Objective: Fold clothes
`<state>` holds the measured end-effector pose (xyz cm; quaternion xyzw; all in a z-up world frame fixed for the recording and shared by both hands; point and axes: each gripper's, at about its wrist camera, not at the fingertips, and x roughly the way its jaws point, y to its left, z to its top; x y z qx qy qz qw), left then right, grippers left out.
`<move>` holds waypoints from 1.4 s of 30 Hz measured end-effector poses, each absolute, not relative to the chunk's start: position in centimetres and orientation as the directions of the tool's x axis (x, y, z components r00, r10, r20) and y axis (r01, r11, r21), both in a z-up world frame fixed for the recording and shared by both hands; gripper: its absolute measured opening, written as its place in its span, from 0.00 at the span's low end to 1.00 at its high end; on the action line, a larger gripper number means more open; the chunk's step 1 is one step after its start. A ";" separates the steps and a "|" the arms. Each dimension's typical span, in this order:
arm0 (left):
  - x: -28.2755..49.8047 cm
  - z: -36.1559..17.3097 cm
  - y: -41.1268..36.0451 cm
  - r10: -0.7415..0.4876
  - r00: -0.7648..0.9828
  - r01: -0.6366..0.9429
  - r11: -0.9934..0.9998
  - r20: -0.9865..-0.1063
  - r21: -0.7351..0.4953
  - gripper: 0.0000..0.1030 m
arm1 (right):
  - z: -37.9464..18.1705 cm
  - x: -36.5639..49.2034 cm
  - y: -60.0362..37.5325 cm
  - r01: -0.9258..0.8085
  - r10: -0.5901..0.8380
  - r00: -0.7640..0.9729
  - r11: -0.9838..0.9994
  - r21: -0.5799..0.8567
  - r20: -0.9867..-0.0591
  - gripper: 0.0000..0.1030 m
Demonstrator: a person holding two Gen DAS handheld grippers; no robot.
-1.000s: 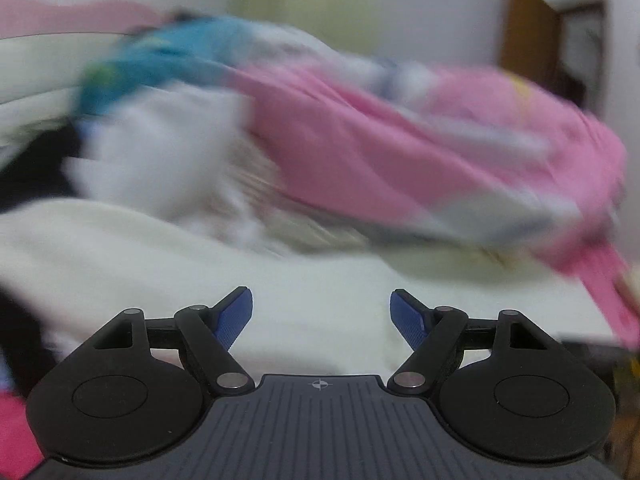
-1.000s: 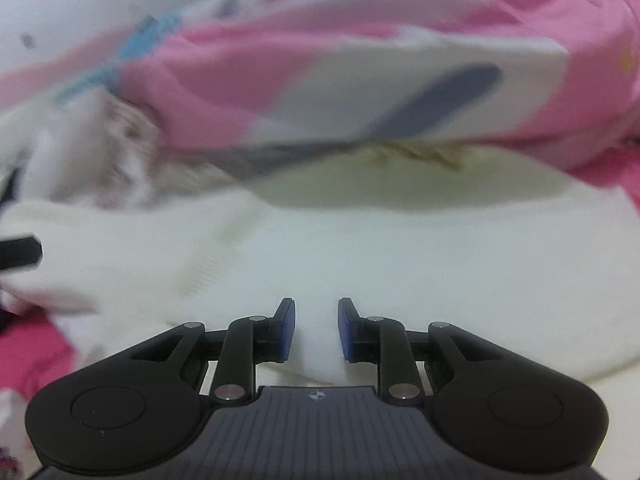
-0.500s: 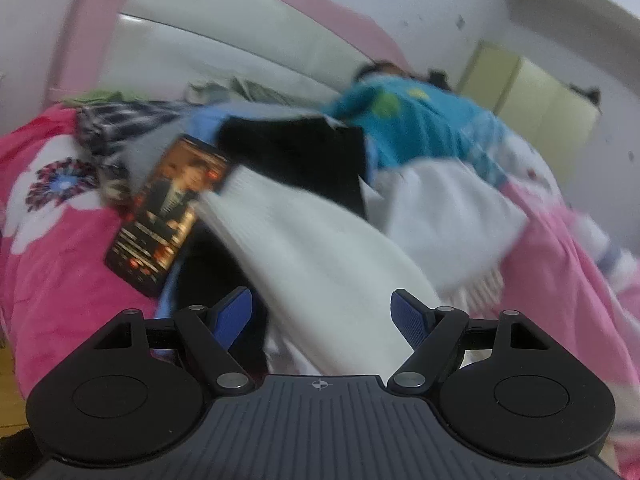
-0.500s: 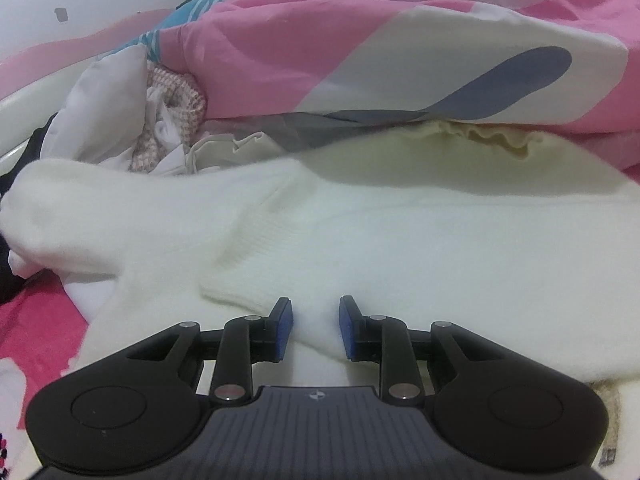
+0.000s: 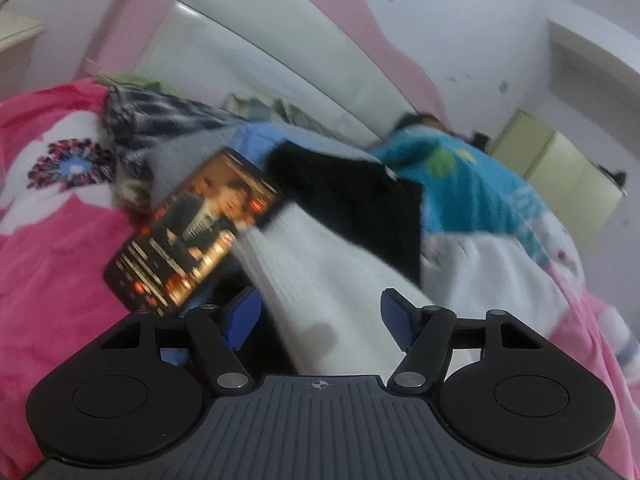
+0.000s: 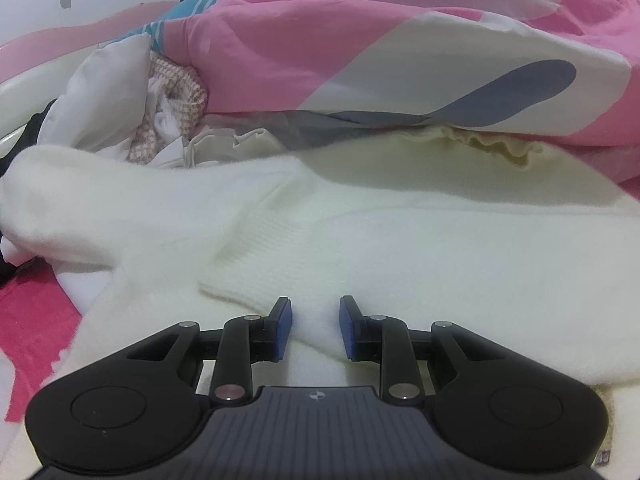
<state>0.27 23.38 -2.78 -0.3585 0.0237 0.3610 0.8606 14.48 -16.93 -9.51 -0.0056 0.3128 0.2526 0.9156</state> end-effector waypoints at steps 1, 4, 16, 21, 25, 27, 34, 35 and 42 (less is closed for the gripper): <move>0.3 -2.8 23.9 0.617 0.726 -0.647 0.464 -0.303 -0.605 0.65 | -9.5 14.5 -16.9 -0.466 0.459 0.677 0.872 0.148 -0.576 0.26; 0.7 -3.1 25.6 0.642 0.697 -0.668 0.420 -0.320 -0.614 0.65 | -9.5 14.5 -16.9 -0.466 0.459 0.677 0.872 0.148 -0.576 0.26; 1.0 -4.7 27.8 0.647 0.671 -0.684 0.349 -0.363 -0.640 0.73 | -9.6 14.5 -16.9 -0.467 0.458 0.677 0.872 0.145 -0.576 0.27; 1.0 -4.7 27.9 0.647 0.686 -0.661 0.363 -0.333 -0.657 0.58 | -9.6 14.5 -16.8 -0.467 0.456 0.678 0.873 0.142 -0.577 0.27; 1.0 -4.6 27.9 0.651 0.691 -0.654 0.377 -0.315 -0.656 0.48 | -9.6 14.4 -16.8 -0.467 0.456 0.678 0.873 0.141 -0.577 0.27; 1.1 -4.6 28.1 0.647 0.696 -0.649 0.380 -0.312 -0.659 0.37 | -9.6 14.4 -16.8 -0.468 0.456 0.678 0.873 0.140 -0.577 0.27; 0.8 -4.0 27.7 0.645 0.712 -0.634 0.423 -0.276 -0.647 0.11 | -9.6 14.4 -16.8 -0.469 0.455 0.679 0.873 0.137 -0.576 0.27; 0.8 -3.9 27.7 0.643 0.715 -0.633 0.429 -0.275 -0.644 0.11 | -9.6 14.4 -16.8 -0.469 0.455 0.679 0.872 0.137 -0.576 0.27; 0.4 -3.3 27.2 0.644 0.716 -0.636 0.444 -0.269 -0.631 0.08 | -9.7 14.4 -16.8 -0.470 0.456 0.679 0.872 0.137 -0.575 0.27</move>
